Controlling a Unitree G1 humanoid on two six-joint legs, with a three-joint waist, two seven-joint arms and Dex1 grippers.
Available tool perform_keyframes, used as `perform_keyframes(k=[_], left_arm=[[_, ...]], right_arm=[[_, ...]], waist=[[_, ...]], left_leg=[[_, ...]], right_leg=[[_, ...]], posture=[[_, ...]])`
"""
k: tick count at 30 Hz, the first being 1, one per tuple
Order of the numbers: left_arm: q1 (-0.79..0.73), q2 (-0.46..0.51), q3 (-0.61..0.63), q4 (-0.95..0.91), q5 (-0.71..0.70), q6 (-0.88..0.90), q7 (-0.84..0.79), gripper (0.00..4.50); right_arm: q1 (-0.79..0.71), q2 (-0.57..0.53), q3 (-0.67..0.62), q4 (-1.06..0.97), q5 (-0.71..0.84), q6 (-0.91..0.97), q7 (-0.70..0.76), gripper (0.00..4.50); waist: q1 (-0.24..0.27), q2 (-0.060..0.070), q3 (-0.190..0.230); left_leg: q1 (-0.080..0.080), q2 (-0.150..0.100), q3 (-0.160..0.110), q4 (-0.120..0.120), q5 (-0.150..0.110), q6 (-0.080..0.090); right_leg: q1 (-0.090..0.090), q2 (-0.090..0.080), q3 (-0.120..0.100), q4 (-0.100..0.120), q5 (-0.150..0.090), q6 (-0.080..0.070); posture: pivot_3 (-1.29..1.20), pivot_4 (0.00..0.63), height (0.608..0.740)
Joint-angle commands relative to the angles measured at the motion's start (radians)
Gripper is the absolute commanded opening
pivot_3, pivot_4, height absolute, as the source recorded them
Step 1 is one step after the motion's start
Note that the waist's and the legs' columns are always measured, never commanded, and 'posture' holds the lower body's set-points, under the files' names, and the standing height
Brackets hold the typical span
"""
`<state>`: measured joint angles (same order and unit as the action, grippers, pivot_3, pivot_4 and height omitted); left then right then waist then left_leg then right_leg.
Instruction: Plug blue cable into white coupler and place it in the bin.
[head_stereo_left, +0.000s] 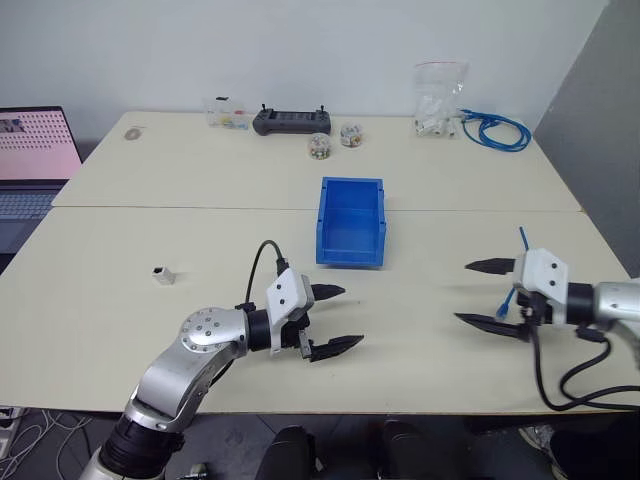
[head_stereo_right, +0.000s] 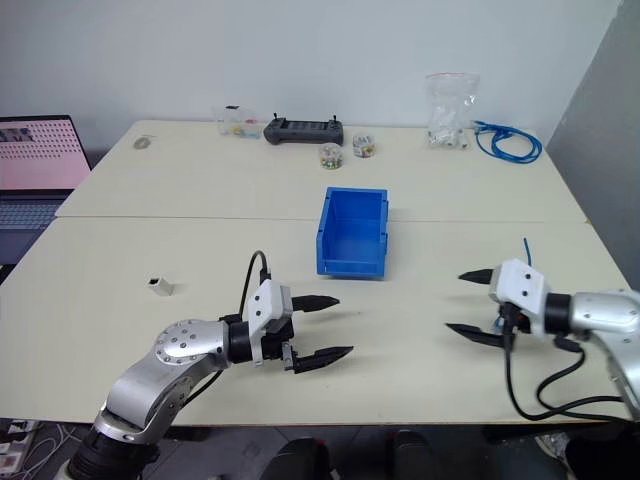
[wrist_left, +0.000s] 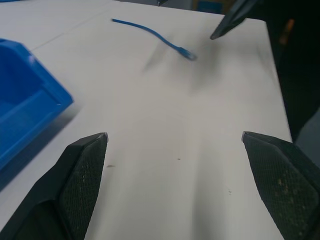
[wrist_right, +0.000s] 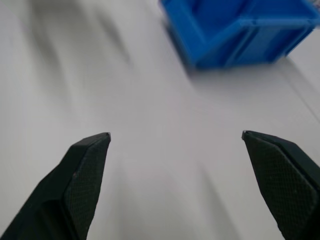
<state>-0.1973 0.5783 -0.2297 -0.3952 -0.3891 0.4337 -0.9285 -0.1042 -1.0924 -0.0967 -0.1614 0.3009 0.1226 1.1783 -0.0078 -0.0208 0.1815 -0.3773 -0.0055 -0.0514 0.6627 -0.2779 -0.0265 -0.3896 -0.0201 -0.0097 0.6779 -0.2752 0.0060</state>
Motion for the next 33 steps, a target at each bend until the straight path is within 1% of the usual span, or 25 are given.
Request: perform_keyframes(k=[1,5,8,11,13,17,20,24,26,29,33], left_arm=[[-0.051,-0.010,-0.040,0.009,0.032,-0.031,-0.024,4.50],[-0.078,-0.029,-0.071,0.025,0.054,-0.050,-0.034,4.50],[-0.090,-0.044,-0.092,0.035,0.072,-0.066,-0.038,4.50],[-0.106,-0.062,-0.105,0.059,0.089,-0.086,-0.037,4.50],[-0.110,-0.069,-0.106,0.071,0.096,-0.096,-0.040,4.50],[-0.107,-0.073,-0.111,0.089,0.119,-0.122,-0.043,4.50],[-0.102,-0.075,-0.112,0.095,0.129,-0.134,-0.045,4.50],[-0.095,-0.076,-0.110,0.102,0.137,-0.148,-0.043,4.50],[-0.092,-0.073,-0.108,0.106,0.140,-0.154,-0.044,4.50],[-0.096,-0.069,-0.102,0.108,0.140,-0.153,-0.044,4.50],[-0.110,-0.068,-0.093,0.103,0.136,-0.141,-0.043,4.50]], right_arm=[[-0.075,-0.078,0.062,0.168,-0.154,-0.268,0.106,4.47],[-0.198,-0.091,0.162,0.340,-0.282,-0.475,0.150,4.47],[-0.303,-0.072,0.243,0.460,-0.378,-0.600,0.167,4.47],[-0.408,-0.038,0.323,0.582,-0.462,-0.702,0.181,4.47],[-0.453,-0.019,0.354,0.644,-0.492,-0.746,0.181,4.47],[-0.530,0.030,0.405,0.731,-0.526,-0.777,0.189,4.47],[-0.562,0.051,0.430,0.767,-0.539,-0.788,0.208,3.97],[-0.592,0.078,0.455,0.799,-0.553,-0.782,0.227,2.92],[-0.598,0.091,0.460,0.809,-0.556,-0.774,0.238,2.55],[-0.607,0.108,0.466,0.830,-0.561,-0.778,0.242,1.84],[-0.611,0.131,0.467,0.836,-0.550,-0.772,0.253,1.08]], waist=[[-0.001,0.000,0.000],[-0.003,0.000,0.001],[-0.008,0.001,0.002],[-0.011,0.002,0.002],[-0.013,0.002,0.002],[-0.017,0.002,0.003],[-0.019,0.002,0.002],[-0.021,0.002,0.002],[-0.021,0.002,0.002],[-0.023,0.001,0.003],[-0.026,0.000,0.003]], left_leg=[[0.000,0.001,0.000,0.000,0.000,0.000],[0.001,0.000,0.002,0.000,0.000,0.000],[0.001,0.001,0.001,0.000,0.000,0.000],[0.002,0.000,0.002,0.000,0.000,0.000],[0.003,0.000,0.003,0.000,0.000,0.000],[0.003,0.000,0.002,0.000,0.000,0.000],[0.003,0.000,0.002,0.000,0.000,0.000],[0.004,0.000,0.003,0.000,0.000,0.000],[0.005,0.001,0.003,0.000,0.000,0.000],[0.009,0.001,0.003,0.000,0.000,0.000],[0.014,0.001,0.004,-0.001,0.000,0.000]], right_leg=[[0.000,0.000,0.000,0.000,0.000,0.000],[0.000,0.000,0.001,0.000,0.000,0.000],[0.000,0.000,0.002,0.000,0.000,-0.001],[0.000,0.000,0.002,0.000,0.002,-0.005],[0.001,-0.001,0.003,0.000,0.002,-0.005],[0.001,-0.001,0.002,0.000,0.002,-0.005],[0.001,-0.001,0.003,0.001,0.003,-0.005],[0.002,-0.001,0.003,0.001,0.003,-0.005],[0.003,-0.001,0.004,0.001,0.003,-0.005],[0.006,0.000,0.004,0.001,0.003,-0.005],[0.010,0.000,0.005,0.001,0.002,-0.006]], posture=[[0.00,0.150,0.740],[0.00,0.150,0.740],[0.00,0.150,0.740],[0.00,0.150,0.740],[0.00,0.150,0.740],[0.00,0.150,0.740],[0.00,0.150,0.740],[0.00,0.150,0.740],[0.00,0.150,0.740],[0.00,0.150,0.740],[0.00,0.150,0.740]])
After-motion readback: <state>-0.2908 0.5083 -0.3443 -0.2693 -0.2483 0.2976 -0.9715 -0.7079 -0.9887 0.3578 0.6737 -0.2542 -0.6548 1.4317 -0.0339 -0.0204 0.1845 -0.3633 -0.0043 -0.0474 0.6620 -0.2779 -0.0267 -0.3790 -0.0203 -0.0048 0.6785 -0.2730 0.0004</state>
